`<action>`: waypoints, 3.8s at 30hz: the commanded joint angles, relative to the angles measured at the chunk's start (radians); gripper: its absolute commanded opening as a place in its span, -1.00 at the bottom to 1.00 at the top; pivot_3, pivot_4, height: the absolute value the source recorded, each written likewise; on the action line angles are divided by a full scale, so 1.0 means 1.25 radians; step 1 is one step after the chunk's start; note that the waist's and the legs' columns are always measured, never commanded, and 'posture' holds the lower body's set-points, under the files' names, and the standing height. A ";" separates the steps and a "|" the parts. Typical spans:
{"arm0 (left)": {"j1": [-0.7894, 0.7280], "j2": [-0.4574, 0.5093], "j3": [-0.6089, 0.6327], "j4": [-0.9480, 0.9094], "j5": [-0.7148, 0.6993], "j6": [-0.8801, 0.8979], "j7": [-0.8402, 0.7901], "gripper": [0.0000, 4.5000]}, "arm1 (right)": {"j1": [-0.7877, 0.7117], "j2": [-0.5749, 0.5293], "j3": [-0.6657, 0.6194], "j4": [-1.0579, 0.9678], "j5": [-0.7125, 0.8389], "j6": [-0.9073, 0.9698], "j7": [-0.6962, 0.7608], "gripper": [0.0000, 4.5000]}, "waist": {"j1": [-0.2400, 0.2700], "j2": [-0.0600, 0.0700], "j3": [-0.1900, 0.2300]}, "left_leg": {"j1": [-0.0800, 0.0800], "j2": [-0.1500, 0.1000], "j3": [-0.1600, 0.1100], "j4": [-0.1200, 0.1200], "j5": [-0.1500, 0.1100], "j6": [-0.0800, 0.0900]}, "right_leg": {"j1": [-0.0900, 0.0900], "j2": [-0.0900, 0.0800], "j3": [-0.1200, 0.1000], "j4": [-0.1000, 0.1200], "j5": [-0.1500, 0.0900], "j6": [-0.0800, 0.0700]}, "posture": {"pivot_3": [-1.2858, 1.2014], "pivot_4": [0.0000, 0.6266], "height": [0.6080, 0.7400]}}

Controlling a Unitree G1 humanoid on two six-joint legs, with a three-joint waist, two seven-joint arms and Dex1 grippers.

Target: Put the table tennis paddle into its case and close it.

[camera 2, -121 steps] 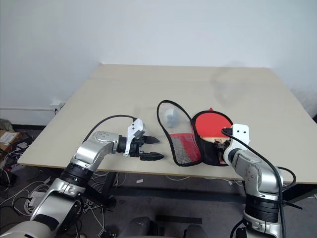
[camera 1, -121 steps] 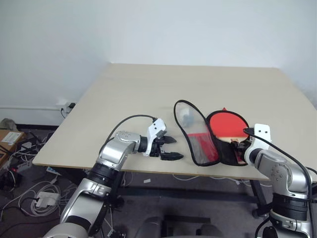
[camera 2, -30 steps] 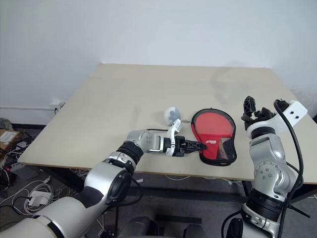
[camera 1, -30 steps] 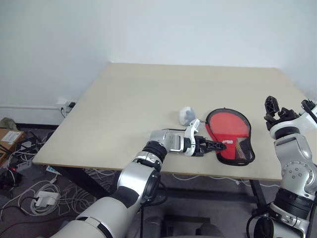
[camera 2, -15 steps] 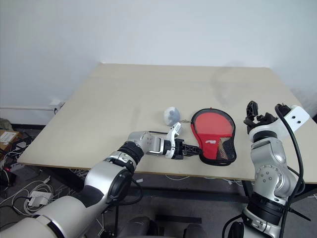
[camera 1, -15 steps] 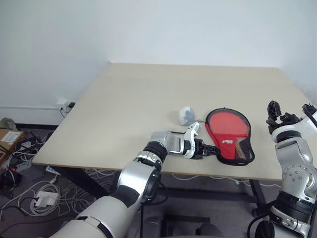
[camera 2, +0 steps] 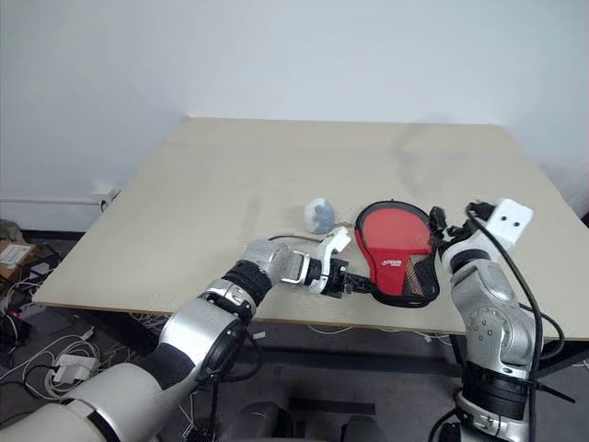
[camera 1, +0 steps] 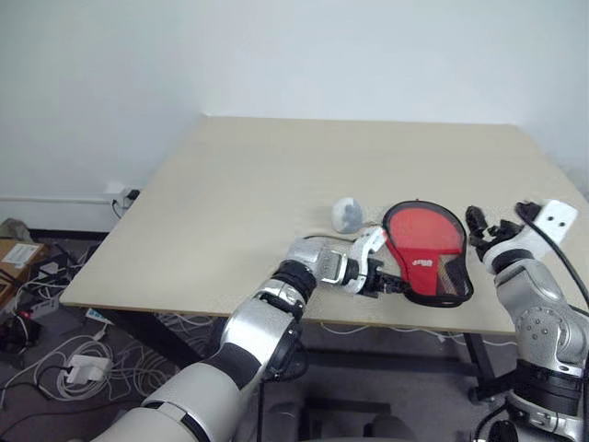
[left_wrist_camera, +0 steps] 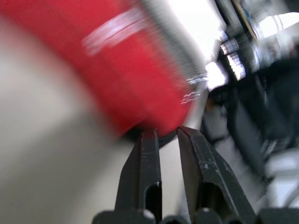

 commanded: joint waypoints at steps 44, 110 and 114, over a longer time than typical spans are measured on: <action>0.179 0.419 -0.009 -0.495 0.046 -0.112 -0.045 -0.76 | -0.060 -0.031 0.379 -0.031 -0.225 0.397 0.122 -0.19 | 0.000 -0.002 0.001 | 0.001 0.004 -0.001 0.001 0.000 0.000 | 0.000 0.002 0.004 0.002 -0.001 -0.001 | 0.03 -1.00 0.61; 0.170 0.438 -0.004 -0.473 0.047 -0.109 -0.074 -0.76 | 0.072 -0.136 0.270 -0.419 -0.039 0.583 0.438 -0.23 | 0.001 -0.014 -0.002 | 0.001 0.005 -0.002 0.001 0.000 0.000 | 0.000 0.002 0.002 0.001 -0.001 0.000 | 0.03 -1.00 0.61; 0.169 0.436 -0.004 -0.467 0.047 -0.109 -0.074 -0.76 | 0.057 -0.129 0.224 -0.413 -0.022 0.569 0.453 0.23 | 0.004 -0.015 -0.002 | 0.001 0.005 -0.002 0.001 0.000 0.000 | 0.000 0.002 0.002 0.002 -0.001 0.000 | 0.03 -1.00 0.61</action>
